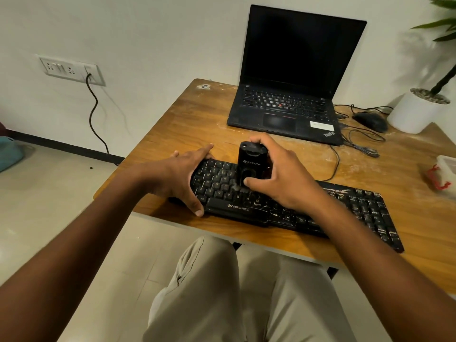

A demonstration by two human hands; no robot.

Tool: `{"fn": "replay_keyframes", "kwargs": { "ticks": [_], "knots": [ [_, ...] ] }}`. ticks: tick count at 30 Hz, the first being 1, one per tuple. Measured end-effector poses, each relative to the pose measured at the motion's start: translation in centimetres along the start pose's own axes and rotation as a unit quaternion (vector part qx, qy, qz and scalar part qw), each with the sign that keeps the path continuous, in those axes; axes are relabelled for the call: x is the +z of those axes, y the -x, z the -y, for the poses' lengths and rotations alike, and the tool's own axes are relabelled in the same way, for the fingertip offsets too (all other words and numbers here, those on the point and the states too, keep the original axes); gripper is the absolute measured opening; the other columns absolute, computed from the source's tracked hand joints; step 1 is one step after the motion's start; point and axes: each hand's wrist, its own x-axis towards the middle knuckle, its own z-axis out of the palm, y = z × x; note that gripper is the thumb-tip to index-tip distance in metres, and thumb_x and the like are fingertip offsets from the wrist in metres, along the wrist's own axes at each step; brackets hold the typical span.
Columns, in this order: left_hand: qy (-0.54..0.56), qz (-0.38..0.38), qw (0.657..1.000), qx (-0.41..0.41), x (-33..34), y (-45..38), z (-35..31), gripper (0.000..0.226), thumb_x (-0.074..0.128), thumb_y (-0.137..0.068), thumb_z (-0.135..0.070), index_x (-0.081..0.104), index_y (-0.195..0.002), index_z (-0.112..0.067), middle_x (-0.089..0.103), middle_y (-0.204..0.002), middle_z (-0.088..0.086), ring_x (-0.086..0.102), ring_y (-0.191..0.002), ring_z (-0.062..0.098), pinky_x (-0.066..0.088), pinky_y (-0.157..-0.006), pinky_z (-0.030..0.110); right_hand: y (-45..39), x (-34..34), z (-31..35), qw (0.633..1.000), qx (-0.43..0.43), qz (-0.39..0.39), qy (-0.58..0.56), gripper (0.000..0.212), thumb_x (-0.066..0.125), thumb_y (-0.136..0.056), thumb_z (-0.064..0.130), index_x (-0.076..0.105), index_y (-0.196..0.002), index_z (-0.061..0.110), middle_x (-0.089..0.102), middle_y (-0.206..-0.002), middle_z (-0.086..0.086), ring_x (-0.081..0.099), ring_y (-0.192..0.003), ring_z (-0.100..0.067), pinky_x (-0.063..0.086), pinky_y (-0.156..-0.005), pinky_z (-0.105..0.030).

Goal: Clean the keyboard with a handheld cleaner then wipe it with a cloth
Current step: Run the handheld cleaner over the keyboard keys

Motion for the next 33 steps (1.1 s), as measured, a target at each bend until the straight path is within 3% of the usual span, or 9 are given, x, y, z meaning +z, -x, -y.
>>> {"fn": "replay_keyframes", "kwargs": {
  "ticks": [6,12,15,20,26,29,33],
  "knots": [
    [0.004,-0.002,1.0,0.0,0.0,0.2,-0.5,0.154,0.098,-0.055,-0.038,-0.014,-0.16,-0.034,0.023,-0.163,-0.014,0.011,-0.151,0.016,-0.016,-0.117,0.036,0.8,-3.6,0.0,0.991,0.033,0.056,0.12,0.066,0.083,-0.081,0.013,0.044,-0.125,0.042,0.059,-0.104,0.014,0.065,-0.083,-0.006,0.059,-0.057,-0.021],
    [0.008,-0.001,1.0,0.0,0.0,0.2,-0.2,0.155,0.098,-0.054,-0.039,-0.015,-0.16,-0.035,0.023,-0.163,-0.014,0.011,-0.152,0.017,-0.018,-0.118,0.038,0.3,0.3,1.2,1.0,-0.013,0.007,0.002,0.061,0.081,-0.083,0.01,0.046,-0.125,0.036,0.065,-0.105,0.009,0.066,-0.076,-0.003,0.052,-0.056,-0.018],
    [0.008,-0.003,1.0,0.003,0.1,0.1,-0.3,0.154,0.098,-0.055,-0.038,-0.014,-0.16,-0.035,0.023,-0.163,-0.014,0.01,-0.152,0.017,-0.018,-0.117,0.036,0.5,0.7,0.8,1.0,-0.018,0.01,0.017,0.06,0.08,-0.084,0.01,0.046,-0.125,0.037,0.066,-0.098,0.01,0.064,-0.072,0.001,0.05,-0.055,-0.019],
    [0.007,-0.001,1.0,0.005,0.0,0.3,-0.4,0.152,0.098,-0.058,-0.037,-0.014,-0.16,-0.033,0.022,-0.163,-0.013,0.01,-0.151,0.017,-0.016,-0.117,0.037,1.2,-2.4,-0.1,0.994,0.024,0.047,0.094,0.064,0.082,-0.081,0.013,0.044,-0.124,0.042,0.063,-0.105,0.01,0.067,-0.086,-0.01,0.062,-0.065,-0.033],
    [0.008,0.0,1.0,0.006,-0.1,0.3,-0.3,0.153,0.098,-0.056,-0.038,-0.015,-0.16,-0.035,0.024,-0.162,-0.015,0.011,-0.147,0.009,-0.016,-0.119,0.041,0.3,-1.1,0.8,0.997,0.004,0.005,0.073,0.064,0.082,-0.082,0.013,0.044,-0.126,0.04,0.063,-0.104,0.01,0.066,-0.079,-0.006,0.055,-0.054,-0.022],
    [0.006,-0.007,1.0,0.001,-0.1,0.5,-0.6,0.153,0.098,-0.057,-0.036,-0.015,-0.16,-0.035,0.022,-0.164,-0.013,0.009,-0.152,0.018,-0.015,-0.12,0.042,-0.4,1.0,1.2,1.0,-0.013,-0.013,0.003,0.063,0.081,-0.083,0.012,0.044,-0.127,0.038,0.065,-0.106,0.01,0.065,-0.072,0.001,0.05,-0.054,-0.019],
    [0.007,-0.002,1.0,0.011,-0.1,0.4,-0.3,0.154,0.098,-0.055,-0.041,-0.014,-0.16,-0.036,0.025,-0.163,-0.014,0.012,-0.151,0.018,-0.016,-0.12,0.042,0.2,0.4,0.5,1.0,0.004,0.002,0.026,0.063,0.081,-0.084,0.013,0.044,-0.128,0.038,0.065,-0.103,0.009,0.065,-0.071,0.0,0.05,-0.054,-0.018]
  ]
}}
